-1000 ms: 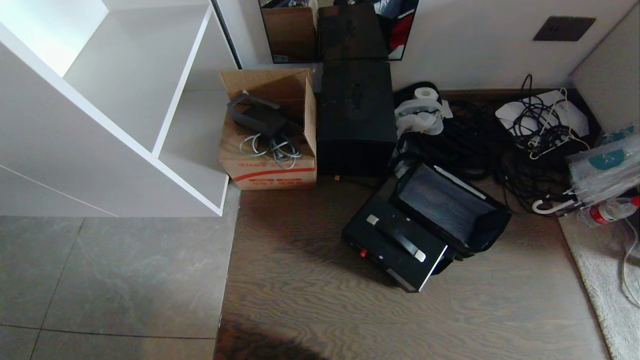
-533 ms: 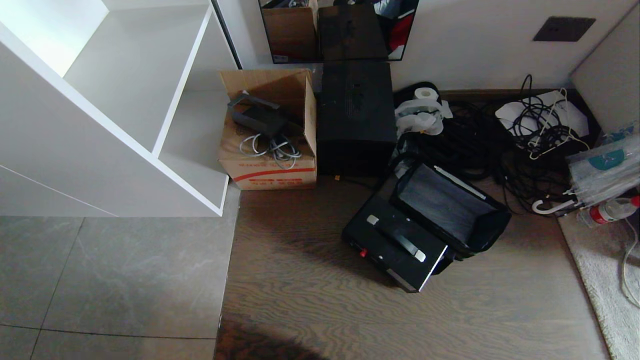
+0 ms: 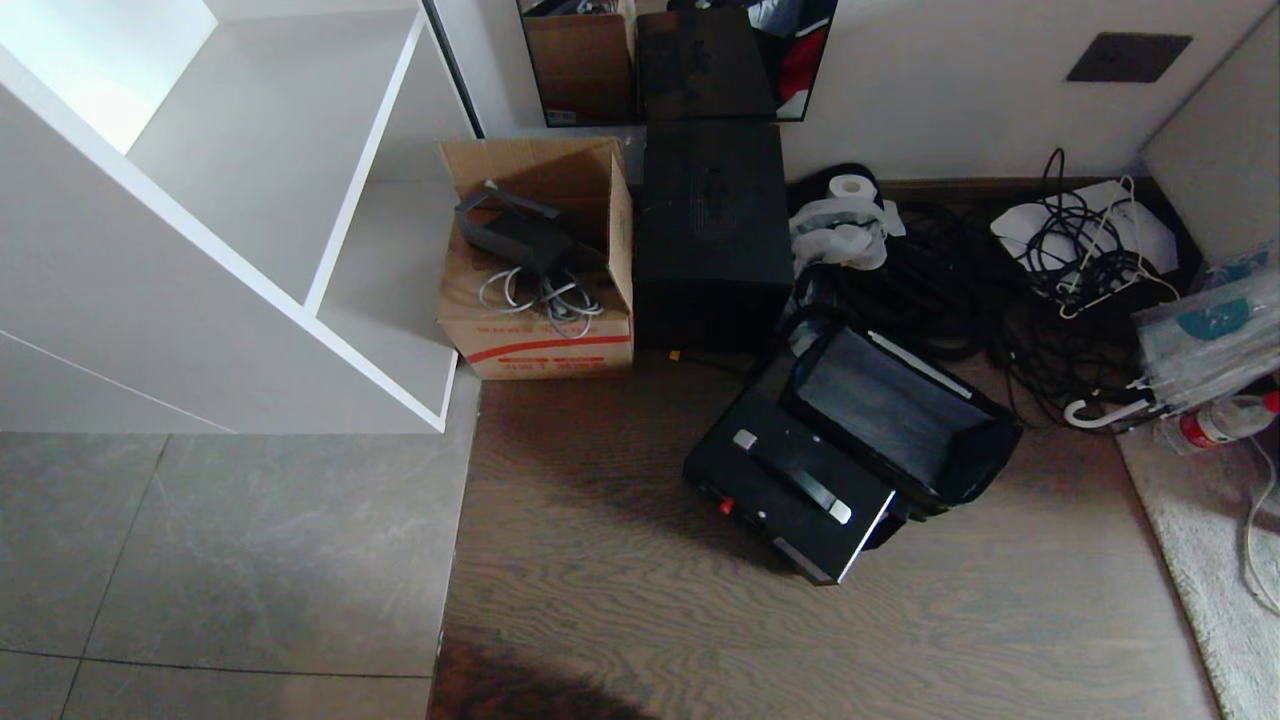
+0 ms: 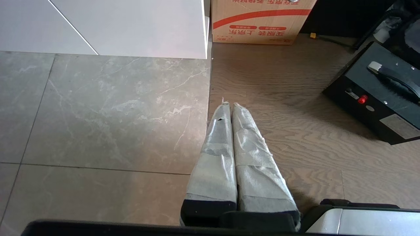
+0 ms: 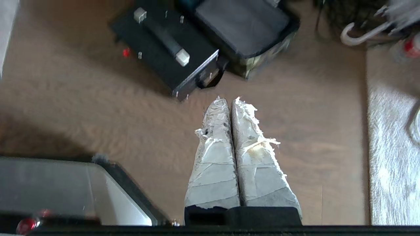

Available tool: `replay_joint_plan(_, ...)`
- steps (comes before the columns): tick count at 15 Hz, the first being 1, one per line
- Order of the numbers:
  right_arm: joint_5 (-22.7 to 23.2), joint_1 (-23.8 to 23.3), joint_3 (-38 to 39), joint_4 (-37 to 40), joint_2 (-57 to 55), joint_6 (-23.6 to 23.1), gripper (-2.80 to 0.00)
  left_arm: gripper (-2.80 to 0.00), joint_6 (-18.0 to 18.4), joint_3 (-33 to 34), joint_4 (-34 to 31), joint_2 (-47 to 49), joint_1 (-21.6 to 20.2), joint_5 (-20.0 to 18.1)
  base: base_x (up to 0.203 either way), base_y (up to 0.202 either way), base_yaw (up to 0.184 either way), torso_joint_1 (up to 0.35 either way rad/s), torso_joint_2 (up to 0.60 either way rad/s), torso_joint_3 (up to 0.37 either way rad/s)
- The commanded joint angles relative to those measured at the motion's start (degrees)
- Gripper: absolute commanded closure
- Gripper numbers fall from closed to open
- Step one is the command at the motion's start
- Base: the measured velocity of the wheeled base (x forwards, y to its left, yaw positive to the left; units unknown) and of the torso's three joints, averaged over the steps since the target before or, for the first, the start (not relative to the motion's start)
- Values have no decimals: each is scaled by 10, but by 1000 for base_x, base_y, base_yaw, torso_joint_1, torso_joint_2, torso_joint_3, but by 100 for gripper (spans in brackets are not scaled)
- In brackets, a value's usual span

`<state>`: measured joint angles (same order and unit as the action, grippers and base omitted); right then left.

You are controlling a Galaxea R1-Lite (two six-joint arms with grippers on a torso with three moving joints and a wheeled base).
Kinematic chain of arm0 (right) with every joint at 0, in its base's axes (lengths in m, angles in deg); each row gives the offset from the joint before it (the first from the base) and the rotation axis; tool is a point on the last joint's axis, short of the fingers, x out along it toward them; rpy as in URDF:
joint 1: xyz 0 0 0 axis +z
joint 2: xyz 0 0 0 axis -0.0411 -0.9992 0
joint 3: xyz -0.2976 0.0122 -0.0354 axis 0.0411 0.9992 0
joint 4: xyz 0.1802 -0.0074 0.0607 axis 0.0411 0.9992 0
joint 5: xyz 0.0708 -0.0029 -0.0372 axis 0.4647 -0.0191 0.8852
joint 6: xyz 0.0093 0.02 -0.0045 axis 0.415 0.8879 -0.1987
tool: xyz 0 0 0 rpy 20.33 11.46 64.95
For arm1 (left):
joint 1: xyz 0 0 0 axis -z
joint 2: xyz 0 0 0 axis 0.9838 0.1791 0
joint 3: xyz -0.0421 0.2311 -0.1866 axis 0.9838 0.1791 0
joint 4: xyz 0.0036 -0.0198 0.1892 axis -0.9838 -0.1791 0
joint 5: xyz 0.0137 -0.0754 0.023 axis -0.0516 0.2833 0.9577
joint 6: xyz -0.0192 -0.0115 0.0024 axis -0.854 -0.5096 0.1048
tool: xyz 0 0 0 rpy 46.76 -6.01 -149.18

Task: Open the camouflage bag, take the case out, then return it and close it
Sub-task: Grip the handle again

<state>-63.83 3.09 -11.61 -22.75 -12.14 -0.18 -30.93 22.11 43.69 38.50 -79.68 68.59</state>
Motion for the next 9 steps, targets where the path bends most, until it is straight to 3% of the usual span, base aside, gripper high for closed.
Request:
replay_joint_plan(1,1,-1,1,1,56,2,0,0,0,0,0,0,0,0,0,0,0,0,0,0)
replay_joint_plan(9,0,-1,2,1,53,21,0,0,0,0,0,1,0,0,0,0,0,0,0,0)
